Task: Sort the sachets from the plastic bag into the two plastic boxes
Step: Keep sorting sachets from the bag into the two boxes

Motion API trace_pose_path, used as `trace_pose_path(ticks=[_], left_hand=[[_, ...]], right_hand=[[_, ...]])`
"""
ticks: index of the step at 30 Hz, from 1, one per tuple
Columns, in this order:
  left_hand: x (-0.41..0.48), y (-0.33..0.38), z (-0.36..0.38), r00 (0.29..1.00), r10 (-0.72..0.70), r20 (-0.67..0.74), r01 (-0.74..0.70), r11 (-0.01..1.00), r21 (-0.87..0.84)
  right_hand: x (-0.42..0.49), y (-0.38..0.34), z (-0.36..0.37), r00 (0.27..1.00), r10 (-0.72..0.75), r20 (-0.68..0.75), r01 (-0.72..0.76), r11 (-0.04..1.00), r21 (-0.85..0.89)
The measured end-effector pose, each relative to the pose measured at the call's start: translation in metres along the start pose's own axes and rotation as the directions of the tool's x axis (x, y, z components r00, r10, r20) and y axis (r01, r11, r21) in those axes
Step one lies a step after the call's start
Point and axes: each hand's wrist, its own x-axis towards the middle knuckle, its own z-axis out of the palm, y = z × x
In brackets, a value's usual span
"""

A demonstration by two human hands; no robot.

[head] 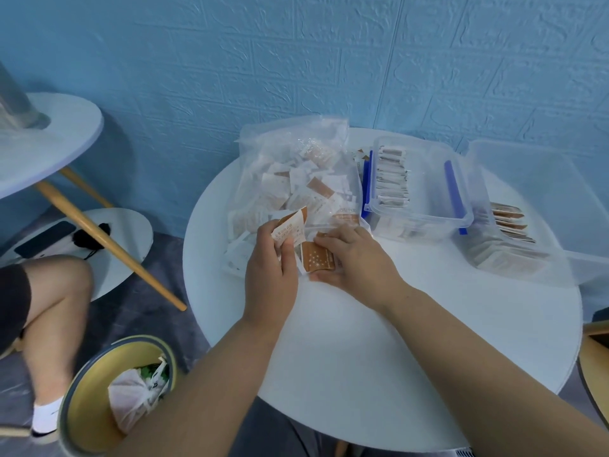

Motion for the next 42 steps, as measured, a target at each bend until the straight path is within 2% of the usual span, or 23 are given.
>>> trace_pose_path(ticks=[4,6,11,13,15,17,19,20,21,27,29,30,31,33,35,38,42], left_hand=[[0.001,0.0,0.0,1.0,0.0,-0.01,0.0,1.0,0.007],[0.001,0.0,0.001,1.0,0.012,-0.007,-0.012,1.0,0.01],[0.001,0.001,0.003,1.0,0.003,-0.003,-0.003,1.0,-0.004],[0.001,0.0,0.003,1.0,-0.009,-0.003,0.009,1.0,-0.024],[0.001,0.0,0.003,1.0,-0.022,-0.011,0.022,0.998,-0.057],[0.001,-0.001,0.003,0.999,-0.039,-0.025,0.036,0.996,-0.081],[0.002,-0.001,0.002,0.999,-0.039,-0.03,0.036,0.996,-0.087],[0.002,-0.001,0.002,0.999,-0.031,-0.023,0.029,0.996,-0.09],[0.003,-0.001,0.002,1.0,-0.017,-0.006,0.017,0.995,-0.099],[-0.002,0.001,0.005,0.974,0.114,0.198,-0.1,0.992,-0.078],[-0.001,0.0,0.006,0.968,0.121,0.221,-0.112,0.992,-0.055],[0.0,-0.001,0.006,0.97,0.125,0.209,-0.118,0.992,-0.043],[0.001,-0.001,0.006,0.975,0.126,0.184,-0.123,0.992,-0.03],[0.003,-0.001,0.005,0.991,0.09,0.101,-0.089,0.996,-0.016],[0.007,-0.002,0.002,1.0,0.004,0.01,-0.003,0.999,-0.041],[0.008,-0.003,0.0,0.996,-0.071,-0.048,0.068,0.995,-0.068],[0.006,-0.003,0.001,0.998,-0.044,-0.051,0.041,0.998,-0.053]], right_hand=[[-0.005,0.005,0.009,0.979,-0.063,-0.196,0.071,0.997,0.031],[-0.009,0.007,0.01,0.957,-0.048,-0.288,0.076,0.993,0.088],[-0.011,0.009,0.01,0.91,-0.044,-0.412,0.123,0.978,0.168],[-0.012,0.008,0.008,0.909,0.084,-0.408,0.066,0.938,0.341],[-0.013,0.008,0.003,0.882,0.339,-0.328,-0.072,0.784,0.616],[-0.015,0.006,-0.006,0.847,0.488,-0.21,-0.13,0.573,0.809],[-0.017,0.002,-0.014,0.853,0.512,-0.1,-0.119,0.378,0.918],[-0.018,-0.001,-0.016,0.869,0.493,-0.052,-0.118,0.309,0.944],[-0.019,-0.004,-0.016,0.885,0.466,-0.023,-0.126,0.286,0.95],[-0.017,-0.013,-0.009,0.907,0.421,0.006,-0.164,0.341,0.925],[-0.018,-0.013,-0.008,0.903,0.43,-0.022,-0.156,0.373,0.915],[-0.018,-0.012,-0.007,0.897,0.437,-0.068,-0.141,0.428,0.892],[-0.019,-0.009,-0.005,0.89,0.432,-0.148,-0.123,0.539,0.833],[-0.018,-0.002,-0.001,0.881,0.349,-0.321,-0.096,0.794,0.6],[-0.013,0.007,0.004,0.905,0.227,-0.359,-0.082,0.922,0.378],[-0.006,0.013,0.01,0.949,0.166,-0.267,-0.113,0.973,0.201],[0.003,0.01,0.005,0.971,0.153,-0.184,-0.123,0.979,0.164]])
